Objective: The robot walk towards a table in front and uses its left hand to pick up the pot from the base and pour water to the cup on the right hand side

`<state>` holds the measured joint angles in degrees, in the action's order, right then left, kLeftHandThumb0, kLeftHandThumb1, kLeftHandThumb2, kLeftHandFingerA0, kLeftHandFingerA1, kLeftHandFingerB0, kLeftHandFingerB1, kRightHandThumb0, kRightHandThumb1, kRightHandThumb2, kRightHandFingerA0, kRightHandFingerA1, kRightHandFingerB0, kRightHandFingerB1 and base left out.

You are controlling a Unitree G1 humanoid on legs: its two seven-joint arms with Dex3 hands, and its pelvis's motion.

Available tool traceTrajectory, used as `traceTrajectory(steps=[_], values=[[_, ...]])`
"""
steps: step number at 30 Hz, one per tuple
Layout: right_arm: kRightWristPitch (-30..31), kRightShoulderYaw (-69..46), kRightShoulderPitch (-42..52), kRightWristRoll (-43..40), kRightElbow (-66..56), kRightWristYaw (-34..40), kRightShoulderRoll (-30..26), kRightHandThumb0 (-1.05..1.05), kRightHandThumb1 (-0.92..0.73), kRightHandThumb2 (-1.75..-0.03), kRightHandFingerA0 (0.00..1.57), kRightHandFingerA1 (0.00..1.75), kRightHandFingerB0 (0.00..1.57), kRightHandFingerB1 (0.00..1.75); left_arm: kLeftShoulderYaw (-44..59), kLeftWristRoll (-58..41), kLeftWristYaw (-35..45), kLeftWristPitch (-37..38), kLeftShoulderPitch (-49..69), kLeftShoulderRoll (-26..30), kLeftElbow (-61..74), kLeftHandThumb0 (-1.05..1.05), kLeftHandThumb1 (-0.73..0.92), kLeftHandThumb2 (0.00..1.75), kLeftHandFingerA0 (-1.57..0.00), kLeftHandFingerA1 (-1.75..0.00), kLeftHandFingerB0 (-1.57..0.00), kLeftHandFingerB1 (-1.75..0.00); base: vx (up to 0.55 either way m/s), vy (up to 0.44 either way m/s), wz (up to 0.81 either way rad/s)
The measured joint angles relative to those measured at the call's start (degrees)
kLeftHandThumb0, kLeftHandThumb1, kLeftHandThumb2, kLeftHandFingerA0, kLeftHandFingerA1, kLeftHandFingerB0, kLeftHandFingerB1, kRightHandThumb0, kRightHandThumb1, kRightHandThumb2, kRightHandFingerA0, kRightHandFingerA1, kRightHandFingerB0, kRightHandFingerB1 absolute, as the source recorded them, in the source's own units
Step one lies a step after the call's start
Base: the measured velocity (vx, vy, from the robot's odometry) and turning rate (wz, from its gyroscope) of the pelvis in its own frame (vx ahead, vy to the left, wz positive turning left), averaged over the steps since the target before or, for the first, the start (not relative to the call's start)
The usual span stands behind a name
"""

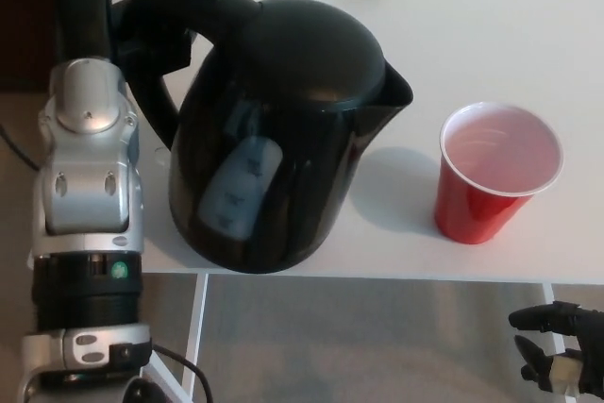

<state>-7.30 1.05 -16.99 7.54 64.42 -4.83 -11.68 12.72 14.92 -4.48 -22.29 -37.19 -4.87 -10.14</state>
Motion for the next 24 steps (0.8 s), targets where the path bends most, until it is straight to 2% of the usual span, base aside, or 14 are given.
traceTrajectory(steps=[4,7,8,9,10,11,12,13,16,24], values=[[0.0,0.13,0.0,0.14,0.0,0.07,0.0,-0.46,-0.61,-0.79,0.53,0.88,0.45,0.7,-0.65,-0.38,-0.79,0.09,-0.02,0.15,-0.34,-0.11,0.76,0.7,-0.97,-1.45,-0.8,-1.11,0.0,0.0,0.0],[0.0,0.24,-0.02,0.26,0.0,0.1,0.0,-0.46,-0.61,-0.79,0.51,0.84,0.45,0.69,-1.38,-0.63,-1.51,0.21,-0.08,0.27,-0.73,-0.11,0.77,0.7,-0.96,-1.48,-0.79,-1.14,0.0,0.0,0.0],[0.0,0.28,-0.03,0.3,0.0,0.1,0.0,-0.46,-0.62,-0.78,0.53,0.86,0.45,0.7,-1.74,-0.67,-1.77,0.31,-0.12,0.36,-0.98,-0.09,0.82,0.64,-0.99,-1.3,-0.76,-0.92,0.0,0.0,0.0],[0.0,0.3,-0.03,0.32,0.0,0.1,0.0,-0.46,-0.62,-0.78,0.53,0.86,0.45,0.7,-2.01,-0.7,-1.97,0.36,-0.15,0.42,-1.13,-0.09,0.82,0.64,-0.99,-1.3,-0.76,-0.92,0.0,0.0,0.0],[0.0,0.31,-0.04,0.34,0.0,0.1,0.0,-0.45,-0.63,-0.78,0.53,0.83,0.45,0.7,-2.29,-0.71,-2.24,0.55,-0.16,0.47,-1.37,-0.29,0.7,0.61,-0.51,-0.44,-0.32,-0.32,0.0,0.0,0.0],[0.0,0.31,-0.05,0.35,0.0,0.11,0.0,-0.46,-0.64,-0.78,0.56,0.87,0.47,0.71,-2.47,-0.71,-2.41,0.7,-0.16,0.5,-1.5,-0.24,0.54,1.0,-0.02,-0.49,0.0,-0.47,0.0,0.0,0.0],[0.0,0.31,-0.06,0.35,0.0,0.11,0.0,-0.46,-0.64,-0.78,0.56,0.87,0.47,0.71,-2.64,-0.86,-2.44,0.72,-0.15,0.5,-1.51,-0.24,0.54,1.0,-0.02,-0.49,0.0,-0.47,0.0,0.0,0.0],[0.0,0.32,-0.12,0.37,-0.01,0.11,0.0,-0.44,-0.65,-0.78,0.57,0.87,0.46,0.69,-2.77,-1.25,-2.36,0.72,-0.15,0.5,-1.45,-0.56,0.37,0.67,0.0,0.0,0.0,-0.04,0.0,0.0,0.0],[0.04,0.36,-0.44,0.53,-0.02,0.12,0.0,-0.42,-0.64,-0.77,0.6,0.88,0.47,0.68,-3.27,-2.56,-1.24,0.71,-0.06,1.12,-1.21,-0.64,0.41,0.71,0.0,0.0,0.0,-0.02,0.0,0.0,0.0],[0.33,0.39,-1.31,0.86,-0.2,0.21,-0.01,-0.43,-0.63,-0.77,0.58,0.86,0.46,0.68,-6.22,-3.35,0.85,0.61,-0.04,4.77,-1.48,-0.63,0.4,0.73,0.0,-0.03,0.0,-0.06,0.0,0.0,0.0]])
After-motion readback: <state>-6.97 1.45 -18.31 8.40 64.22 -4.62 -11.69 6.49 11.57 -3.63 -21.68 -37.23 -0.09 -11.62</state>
